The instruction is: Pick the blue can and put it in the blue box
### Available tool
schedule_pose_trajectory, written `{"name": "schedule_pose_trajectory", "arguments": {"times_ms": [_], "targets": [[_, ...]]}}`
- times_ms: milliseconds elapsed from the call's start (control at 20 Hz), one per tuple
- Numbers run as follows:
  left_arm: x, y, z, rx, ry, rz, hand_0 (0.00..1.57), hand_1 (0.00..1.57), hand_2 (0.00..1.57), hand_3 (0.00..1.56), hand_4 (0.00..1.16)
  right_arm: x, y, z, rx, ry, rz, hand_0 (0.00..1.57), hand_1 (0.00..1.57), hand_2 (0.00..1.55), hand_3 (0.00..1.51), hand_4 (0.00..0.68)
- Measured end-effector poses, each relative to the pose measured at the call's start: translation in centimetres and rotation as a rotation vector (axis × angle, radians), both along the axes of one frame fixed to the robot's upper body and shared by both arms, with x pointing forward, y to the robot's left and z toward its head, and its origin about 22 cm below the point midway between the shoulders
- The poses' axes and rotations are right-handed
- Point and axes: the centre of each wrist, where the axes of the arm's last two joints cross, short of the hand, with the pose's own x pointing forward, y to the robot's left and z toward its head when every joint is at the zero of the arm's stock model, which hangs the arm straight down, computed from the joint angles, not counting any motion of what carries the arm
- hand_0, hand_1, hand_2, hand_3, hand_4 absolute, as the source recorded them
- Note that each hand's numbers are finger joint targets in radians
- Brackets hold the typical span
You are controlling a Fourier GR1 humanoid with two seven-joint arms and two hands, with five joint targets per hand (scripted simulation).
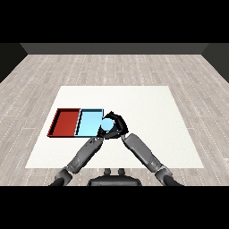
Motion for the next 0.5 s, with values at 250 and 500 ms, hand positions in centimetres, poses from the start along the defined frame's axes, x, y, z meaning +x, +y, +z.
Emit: {"name": "schedule_pose_trajectory", "arguments": {"times_ms": [250,500], "targets": [[0.3,0.38,-0.32,0.133,-0.039,0.04,0.21,0.21,0.3,0.0,0.3,-0.13,0.23,-0.67,-0.011,-0.01,0.013,1.45,1.45,1.46,1.4,0.599],[0.27,0.75,-0.09,0.133,-0.037,0.078,0.7,0.7,0.8,0.54,0.71,0.01,0.7,-0.49,-0.019,-0.032,0.021,1.45,1.45,1.45,1.4,0.61]]}}
